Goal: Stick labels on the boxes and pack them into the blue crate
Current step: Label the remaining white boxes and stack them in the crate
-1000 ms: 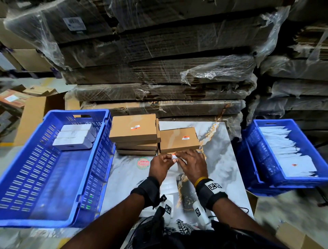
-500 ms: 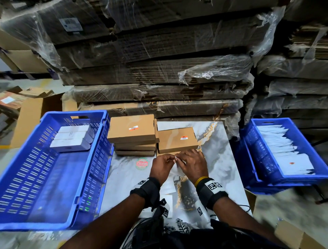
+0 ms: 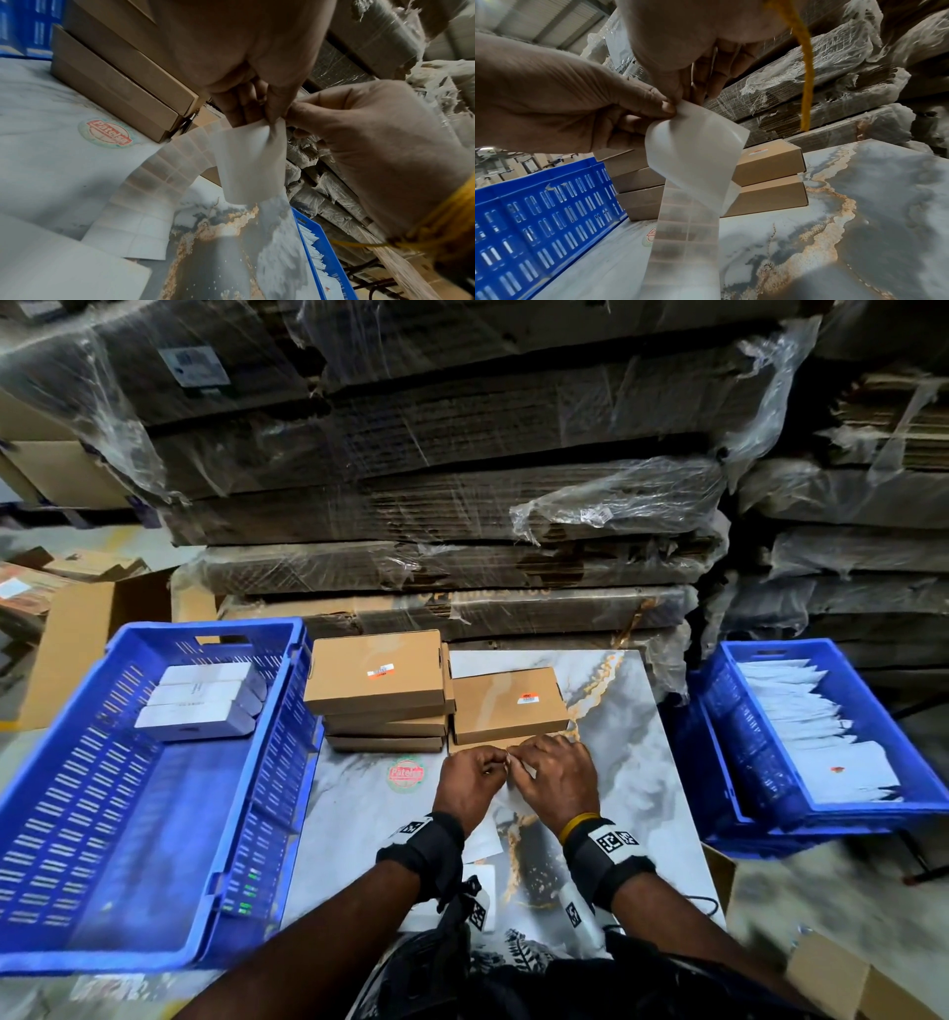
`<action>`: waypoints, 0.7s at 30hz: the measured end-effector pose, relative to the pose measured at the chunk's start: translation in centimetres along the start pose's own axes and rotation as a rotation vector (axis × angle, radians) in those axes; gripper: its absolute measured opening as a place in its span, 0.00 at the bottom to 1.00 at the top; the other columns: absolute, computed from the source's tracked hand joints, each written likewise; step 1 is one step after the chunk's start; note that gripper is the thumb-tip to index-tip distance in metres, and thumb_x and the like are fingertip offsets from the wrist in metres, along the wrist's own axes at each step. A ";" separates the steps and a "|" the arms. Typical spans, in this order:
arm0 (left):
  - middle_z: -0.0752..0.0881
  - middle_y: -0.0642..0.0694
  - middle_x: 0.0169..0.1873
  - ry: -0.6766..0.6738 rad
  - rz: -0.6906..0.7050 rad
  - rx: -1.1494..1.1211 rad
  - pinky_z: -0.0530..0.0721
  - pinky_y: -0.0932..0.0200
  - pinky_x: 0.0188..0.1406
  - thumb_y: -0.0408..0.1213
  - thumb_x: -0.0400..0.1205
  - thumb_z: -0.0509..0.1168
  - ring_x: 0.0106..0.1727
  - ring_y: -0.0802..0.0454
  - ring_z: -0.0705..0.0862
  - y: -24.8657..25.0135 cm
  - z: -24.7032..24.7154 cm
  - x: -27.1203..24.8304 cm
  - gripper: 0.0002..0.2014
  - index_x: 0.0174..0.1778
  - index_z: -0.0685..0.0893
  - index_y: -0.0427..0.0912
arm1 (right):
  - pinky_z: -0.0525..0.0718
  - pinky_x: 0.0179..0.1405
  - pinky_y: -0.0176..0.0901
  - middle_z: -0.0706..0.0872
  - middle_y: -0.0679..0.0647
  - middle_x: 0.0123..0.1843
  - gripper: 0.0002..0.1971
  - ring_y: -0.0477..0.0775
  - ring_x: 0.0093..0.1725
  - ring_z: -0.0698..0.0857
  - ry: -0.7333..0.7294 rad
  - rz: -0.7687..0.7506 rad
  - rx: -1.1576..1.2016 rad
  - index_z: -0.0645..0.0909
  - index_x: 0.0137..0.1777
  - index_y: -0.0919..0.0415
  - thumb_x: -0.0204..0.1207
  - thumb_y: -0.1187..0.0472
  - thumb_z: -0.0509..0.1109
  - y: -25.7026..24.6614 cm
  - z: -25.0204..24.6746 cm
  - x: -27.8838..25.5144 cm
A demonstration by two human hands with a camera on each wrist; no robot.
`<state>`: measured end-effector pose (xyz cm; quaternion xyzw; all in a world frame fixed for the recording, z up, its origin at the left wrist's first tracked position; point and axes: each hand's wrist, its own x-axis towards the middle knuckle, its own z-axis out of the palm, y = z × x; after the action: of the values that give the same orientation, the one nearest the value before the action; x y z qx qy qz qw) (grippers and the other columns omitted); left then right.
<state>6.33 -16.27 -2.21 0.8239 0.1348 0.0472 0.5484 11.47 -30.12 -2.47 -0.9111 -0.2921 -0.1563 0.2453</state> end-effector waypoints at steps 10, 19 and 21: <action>0.92 0.50 0.42 -0.035 -0.204 -0.169 0.83 0.62 0.46 0.27 0.76 0.66 0.40 0.60 0.84 -0.7 1.8 1.0 0.13 0.50 0.91 0.46 | 0.83 0.41 0.42 0.85 0.44 0.39 0.04 0.50 0.39 0.85 -0.042 0.501 0.456 0.87 0.40 0.54 0.74 0.62 0.74 0.9 -0.1 -0.3; 0.86 0.44 0.33 -0.106 -0.434 -0.261 0.77 0.61 0.37 0.36 0.69 0.70 0.32 0.53 0.78 -2.4 5.5 2.0 0.15 0.52 0.90 0.42 | 0.88 0.44 0.49 0.90 0.55 0.36 0.09 0.61 0.41 0.89 0.125 0.942 0.720 0.87 0.37 0.53 0.74 0.68 0.73 4.6 -0.9 -1.7; 0.80 0.48 0.24 -0.091 -0.510 -0.306 0.72 0.66 0.26 0.27 0.75 0.69 0.24 0.55 0.73 -2.5 5.9 2.1 0.11 0.52 0.88 0.39 | 0.90 0.43 0.54 0.90 0.56 0.38 0.10 0.62 0.40 0.89 0.163 0.997 0.733 0.87 0.37 0.51 0.75 0.67 0.73 5.5 -1.3 -2.2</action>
<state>9.26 -20.10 -6.96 0.6727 0.3040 -0.1091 0.6657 12.98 -35.73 -4.29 -0.7796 0.1534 0.0186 0.6070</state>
